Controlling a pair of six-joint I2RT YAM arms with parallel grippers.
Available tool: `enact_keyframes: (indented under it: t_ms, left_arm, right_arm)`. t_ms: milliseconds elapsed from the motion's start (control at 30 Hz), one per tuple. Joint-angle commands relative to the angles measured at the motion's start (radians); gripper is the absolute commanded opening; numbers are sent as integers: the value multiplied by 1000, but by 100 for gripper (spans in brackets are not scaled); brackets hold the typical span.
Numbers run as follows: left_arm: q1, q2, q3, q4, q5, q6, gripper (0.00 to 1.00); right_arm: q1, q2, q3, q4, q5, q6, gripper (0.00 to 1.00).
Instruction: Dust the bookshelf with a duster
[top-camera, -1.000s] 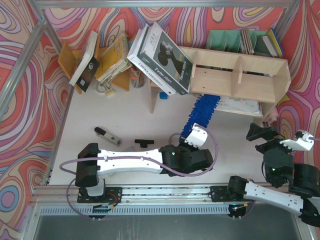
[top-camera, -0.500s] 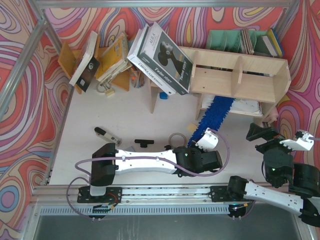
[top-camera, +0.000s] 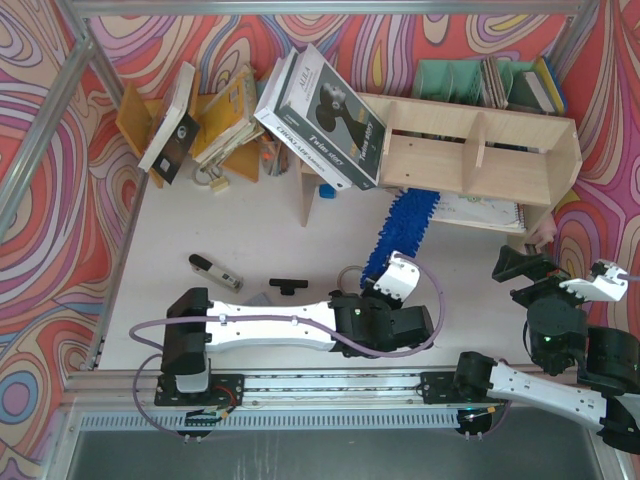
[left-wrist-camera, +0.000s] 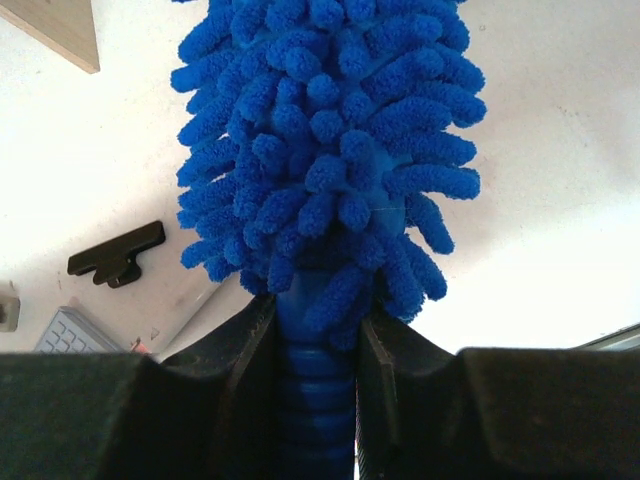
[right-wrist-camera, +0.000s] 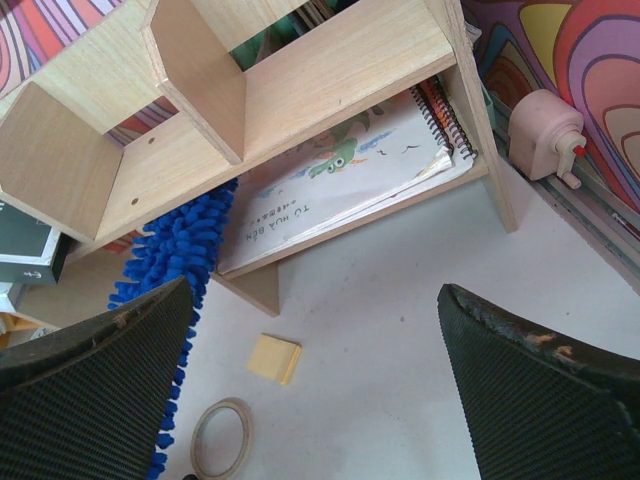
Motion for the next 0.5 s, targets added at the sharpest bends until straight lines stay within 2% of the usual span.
enact_keyframes:
  t_ms: [0, 233, 333, 467]
  left_arm:
    - [7, 38, 30, -39, -17, -32, 0]
    - [59, 87, 9, -29, 166, -46, 0]
    - [60, 78, 7, -27, 162, -42, 0]
    - [54, 37, 8, -18, 89, -18, 0]
  right_arm:
    - [9, 1, -5, 6, 24, -13, 97]
    - [10, -6, -4, 6, 21, -12, 97]
    - [9, -8, -3, 6, 22, -12, 97]
    - [10, -8, -4, 6, 22, -12, 97]
